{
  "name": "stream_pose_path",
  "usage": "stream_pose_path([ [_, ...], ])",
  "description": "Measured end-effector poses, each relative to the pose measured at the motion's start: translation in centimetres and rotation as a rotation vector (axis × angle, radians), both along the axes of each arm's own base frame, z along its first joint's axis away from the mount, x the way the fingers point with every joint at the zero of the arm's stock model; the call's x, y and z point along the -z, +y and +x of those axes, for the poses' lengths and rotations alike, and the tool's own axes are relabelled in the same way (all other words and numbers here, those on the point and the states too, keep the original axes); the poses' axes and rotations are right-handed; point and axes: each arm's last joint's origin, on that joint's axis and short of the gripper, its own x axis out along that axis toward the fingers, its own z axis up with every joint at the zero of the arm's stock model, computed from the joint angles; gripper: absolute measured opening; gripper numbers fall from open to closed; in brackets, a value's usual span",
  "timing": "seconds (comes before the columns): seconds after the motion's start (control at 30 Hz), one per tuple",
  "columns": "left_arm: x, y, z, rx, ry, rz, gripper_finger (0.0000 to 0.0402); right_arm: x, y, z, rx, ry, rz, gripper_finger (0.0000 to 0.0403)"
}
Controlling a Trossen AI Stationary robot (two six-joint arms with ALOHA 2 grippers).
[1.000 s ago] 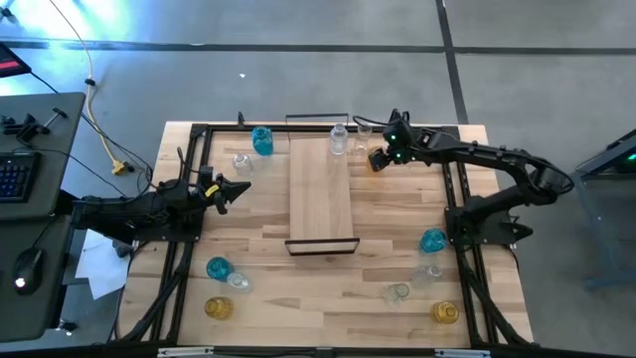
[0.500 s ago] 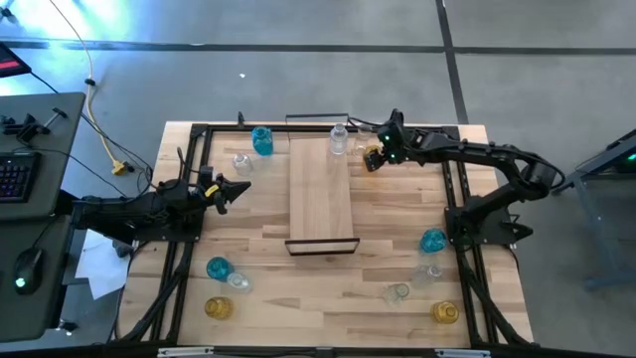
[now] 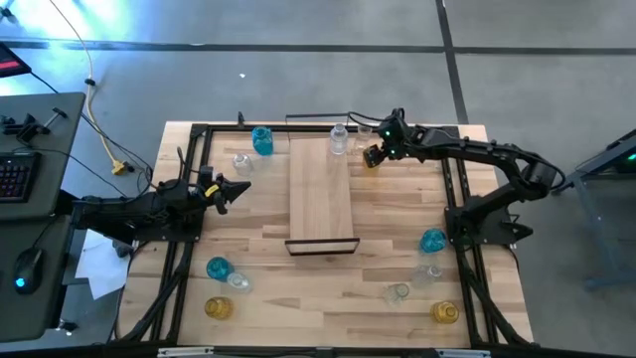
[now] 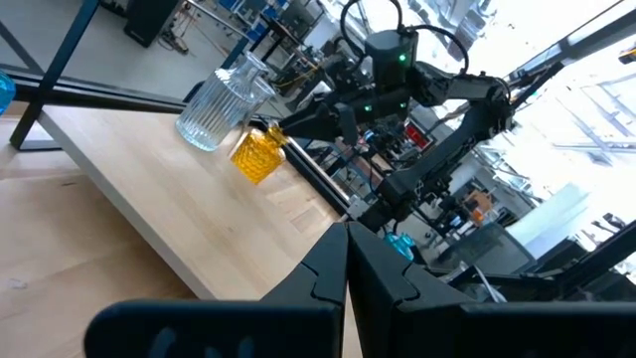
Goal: Sort vases onto shelf
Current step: Put the top yellow flower vase on the shelf
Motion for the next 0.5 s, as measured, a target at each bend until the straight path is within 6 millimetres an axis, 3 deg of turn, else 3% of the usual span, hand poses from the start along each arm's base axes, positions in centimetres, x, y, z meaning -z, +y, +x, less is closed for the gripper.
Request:
stream_pose_path([
  [0.5,0.0,-0.1,0.0,0.022,-0.001,0.0,0.0001,1.4,-0.4,0.8,-0.012,0.016,0.03,0.0236],
])
